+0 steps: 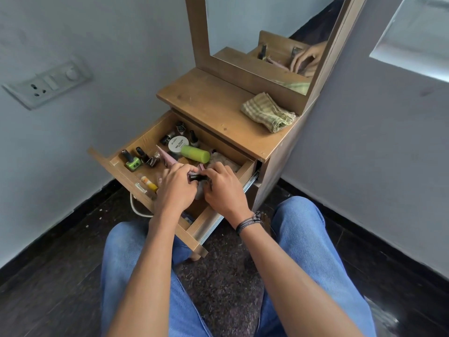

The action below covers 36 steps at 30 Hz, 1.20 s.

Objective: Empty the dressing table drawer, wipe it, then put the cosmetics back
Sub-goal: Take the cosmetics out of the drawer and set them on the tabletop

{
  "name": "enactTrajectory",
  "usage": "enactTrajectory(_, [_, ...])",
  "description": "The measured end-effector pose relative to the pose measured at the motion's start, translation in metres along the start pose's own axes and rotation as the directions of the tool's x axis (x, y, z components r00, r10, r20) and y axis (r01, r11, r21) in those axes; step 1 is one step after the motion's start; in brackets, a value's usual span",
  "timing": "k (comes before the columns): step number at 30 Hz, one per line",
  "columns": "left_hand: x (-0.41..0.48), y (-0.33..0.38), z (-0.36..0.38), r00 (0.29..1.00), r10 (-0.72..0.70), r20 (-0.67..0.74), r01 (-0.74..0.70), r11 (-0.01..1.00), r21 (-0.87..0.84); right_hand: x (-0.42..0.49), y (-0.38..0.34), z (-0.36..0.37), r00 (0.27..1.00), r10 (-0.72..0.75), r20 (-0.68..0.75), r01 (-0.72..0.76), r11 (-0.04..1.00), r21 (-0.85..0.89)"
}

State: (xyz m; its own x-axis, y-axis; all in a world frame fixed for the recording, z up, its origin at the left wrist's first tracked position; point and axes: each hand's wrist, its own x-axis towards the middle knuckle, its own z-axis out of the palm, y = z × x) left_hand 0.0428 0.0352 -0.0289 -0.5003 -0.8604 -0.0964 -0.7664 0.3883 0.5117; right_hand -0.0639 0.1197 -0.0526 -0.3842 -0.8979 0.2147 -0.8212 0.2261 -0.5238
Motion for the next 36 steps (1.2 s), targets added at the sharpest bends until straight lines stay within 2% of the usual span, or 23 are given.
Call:
enactTrajectory(12, [0.000,0.000,-0.001,1.000,0.016,0.006,-0.016,1.000,-0.007,-0.002,-0.002,0.000,1.000,0.011,0.000,-0.011,1.000,-0.023])
enactTrajectory(21, [0.000,-0.001,0.003,0.999,0.004,-0.035,-0.006,0.997,-0.079,-0.001,0.000,0.003,1.000,0.013,0.009,-0.013,1.000,-0.027])
enactTrajectory(30, [-0.003,0.003,-0.007,0.992,-0.100,-0.075,0.086,0.982,-0.171,0.004,0.000,0.009,0.999,0.046,0.029,-0.043,0.993,-0.107])
enactTrajectory(36, [-0.001,0.003,-0.015,0.992,-0.072,-0.102,0.042,0.963,-0.265,0.006,-0.002,0.007,0.998,0.051,0.048,-0.044,0.989,-0.139])
